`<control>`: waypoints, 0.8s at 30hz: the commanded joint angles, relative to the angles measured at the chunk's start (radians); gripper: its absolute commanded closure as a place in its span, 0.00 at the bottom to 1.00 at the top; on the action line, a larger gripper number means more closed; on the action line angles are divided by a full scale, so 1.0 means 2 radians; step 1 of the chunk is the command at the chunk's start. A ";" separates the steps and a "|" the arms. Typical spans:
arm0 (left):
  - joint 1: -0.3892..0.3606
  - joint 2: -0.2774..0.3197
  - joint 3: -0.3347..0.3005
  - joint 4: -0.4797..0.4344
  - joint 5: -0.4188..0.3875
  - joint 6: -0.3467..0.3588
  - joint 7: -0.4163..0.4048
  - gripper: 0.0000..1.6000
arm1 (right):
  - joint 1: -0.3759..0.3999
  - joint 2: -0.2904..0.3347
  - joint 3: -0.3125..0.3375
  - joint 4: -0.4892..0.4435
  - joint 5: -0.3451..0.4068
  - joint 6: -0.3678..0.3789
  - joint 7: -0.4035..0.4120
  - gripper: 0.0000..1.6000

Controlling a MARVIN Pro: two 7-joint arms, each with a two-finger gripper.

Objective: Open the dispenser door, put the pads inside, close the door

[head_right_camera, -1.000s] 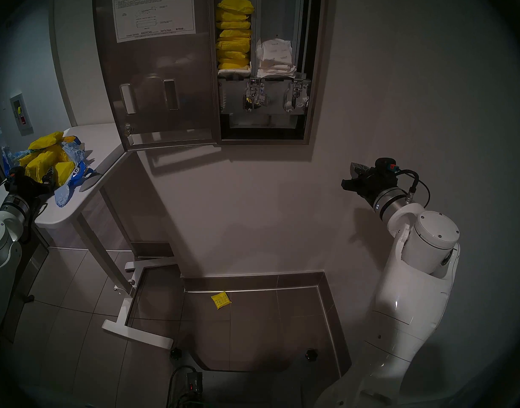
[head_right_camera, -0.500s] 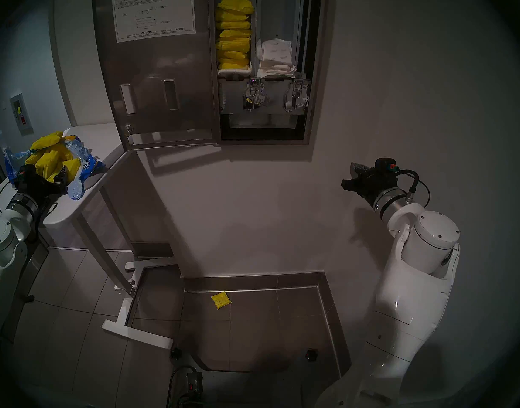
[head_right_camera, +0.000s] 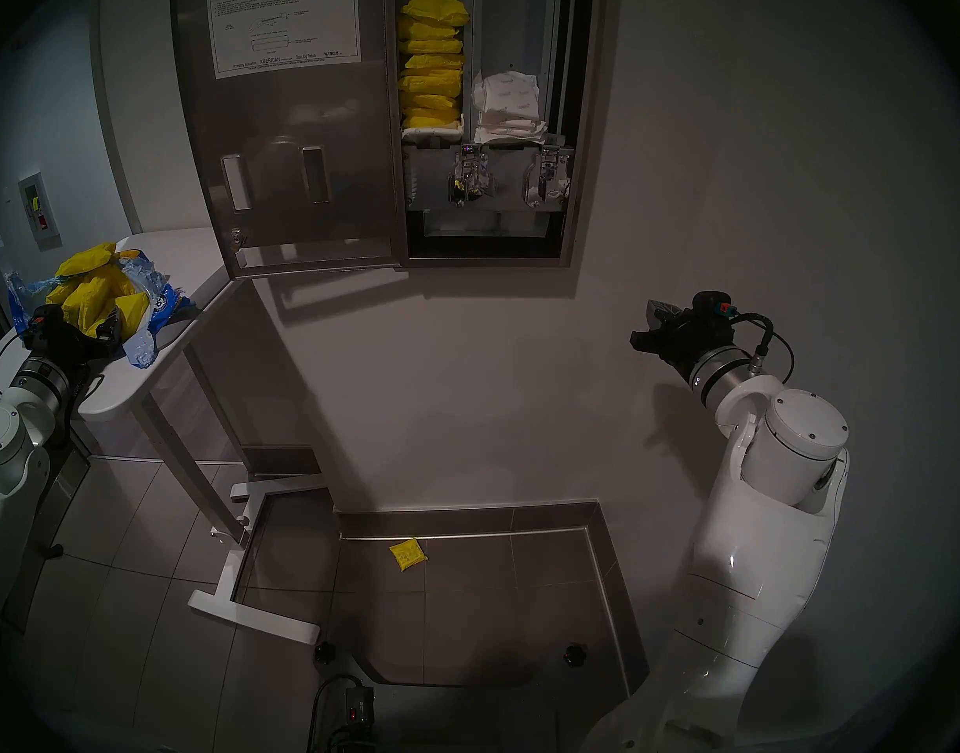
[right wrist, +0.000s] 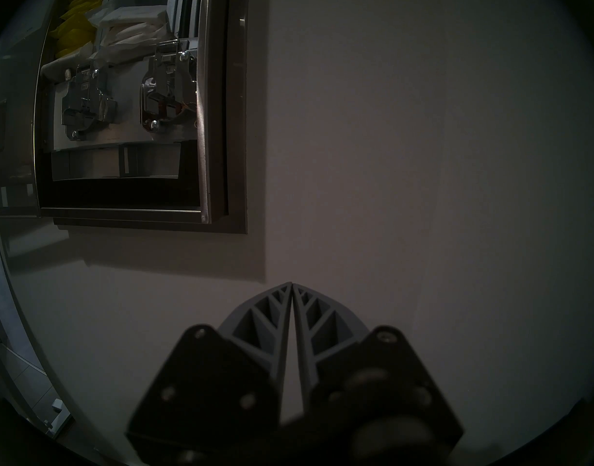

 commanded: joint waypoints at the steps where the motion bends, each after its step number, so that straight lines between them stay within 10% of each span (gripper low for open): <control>1: 0.011 -0.006 -0.025 -0.006 0.001 -0.001 0.002 0.14 | 0.010 0.002 -0.001 -0.016 0.002 -0.005 -0.001 0.74; 7: 0.022 -0.011 -0.037 -0.010 -0.001 -0.001 -0.003 1.00 | 0.010 0.002 -0.001 -0.017 0.002 -0.005 -0.001 0.74; 24: 0.018 -0.026 -0.038 -0.017 0.000 -0.020 0.000 1.00 | 0.010 0.002 -0.001 -0.016 0.002 -0.005 -0.001 0.74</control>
